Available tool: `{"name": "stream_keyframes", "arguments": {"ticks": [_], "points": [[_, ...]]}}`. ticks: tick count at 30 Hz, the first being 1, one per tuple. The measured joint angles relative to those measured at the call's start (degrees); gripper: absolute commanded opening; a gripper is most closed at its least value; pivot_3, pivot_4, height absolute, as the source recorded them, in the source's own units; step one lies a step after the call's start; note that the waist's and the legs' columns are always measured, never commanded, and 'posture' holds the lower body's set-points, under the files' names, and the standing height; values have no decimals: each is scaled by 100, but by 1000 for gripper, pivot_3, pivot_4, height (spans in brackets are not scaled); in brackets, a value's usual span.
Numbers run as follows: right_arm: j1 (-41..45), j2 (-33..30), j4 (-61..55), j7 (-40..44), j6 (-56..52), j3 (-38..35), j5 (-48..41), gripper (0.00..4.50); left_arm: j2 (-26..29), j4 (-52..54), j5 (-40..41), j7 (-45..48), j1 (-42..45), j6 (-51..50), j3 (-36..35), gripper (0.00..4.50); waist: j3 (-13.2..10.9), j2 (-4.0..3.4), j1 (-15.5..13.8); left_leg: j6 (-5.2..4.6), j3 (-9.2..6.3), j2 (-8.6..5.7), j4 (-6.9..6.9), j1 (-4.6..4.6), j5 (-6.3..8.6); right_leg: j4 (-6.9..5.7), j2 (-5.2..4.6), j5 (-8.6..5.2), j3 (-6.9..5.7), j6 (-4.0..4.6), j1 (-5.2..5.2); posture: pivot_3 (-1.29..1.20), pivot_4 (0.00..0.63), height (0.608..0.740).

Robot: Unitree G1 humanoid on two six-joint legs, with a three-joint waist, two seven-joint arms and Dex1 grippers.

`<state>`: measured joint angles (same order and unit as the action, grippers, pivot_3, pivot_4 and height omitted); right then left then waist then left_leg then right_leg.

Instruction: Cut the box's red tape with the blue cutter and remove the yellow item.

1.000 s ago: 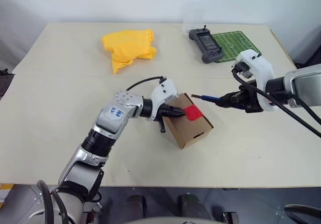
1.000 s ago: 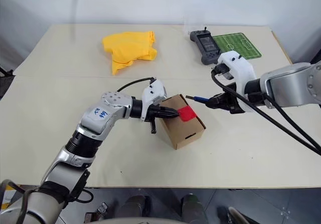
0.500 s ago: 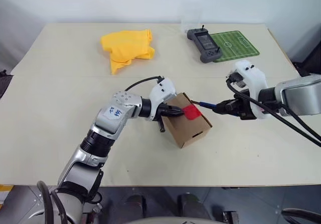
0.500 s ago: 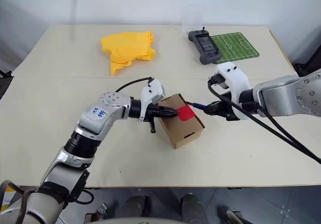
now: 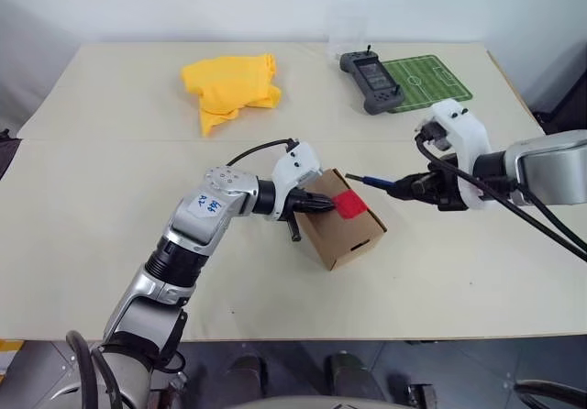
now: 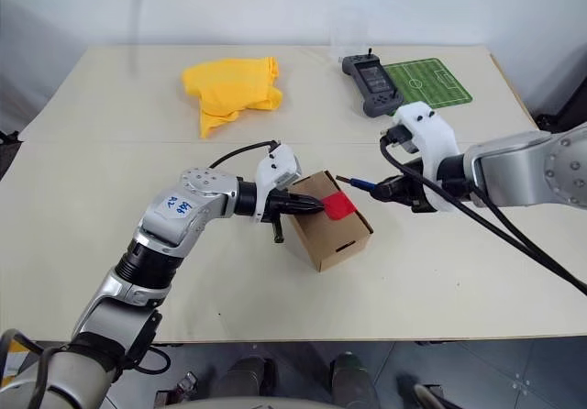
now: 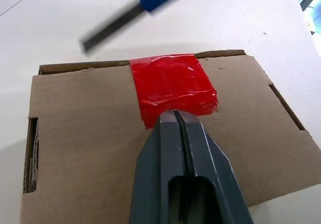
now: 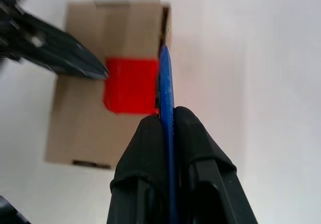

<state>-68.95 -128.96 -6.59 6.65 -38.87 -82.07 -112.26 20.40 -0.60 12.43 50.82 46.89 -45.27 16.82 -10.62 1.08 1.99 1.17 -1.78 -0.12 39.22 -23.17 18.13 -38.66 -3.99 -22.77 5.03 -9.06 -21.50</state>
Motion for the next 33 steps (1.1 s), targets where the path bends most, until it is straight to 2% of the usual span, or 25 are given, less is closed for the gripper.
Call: {"name": "stream_keyframes", "arguments": {"ticks": [15,33], "points": [[-538,11,-308,-231,395,-8,-1,29,23,10,57,-25,0,-102,1,0,18,29,15,-1,4,4,2,3,1,-3,4,1,5,-1,0,0,150,740],[-489,11,-61,-70,119,-8,-47,29,24,48,69,-48,0,-159,10,0,20,32,11,-3,6,4,5,3,1,-5,3,1,7,-1,0,0,150,740]]}}
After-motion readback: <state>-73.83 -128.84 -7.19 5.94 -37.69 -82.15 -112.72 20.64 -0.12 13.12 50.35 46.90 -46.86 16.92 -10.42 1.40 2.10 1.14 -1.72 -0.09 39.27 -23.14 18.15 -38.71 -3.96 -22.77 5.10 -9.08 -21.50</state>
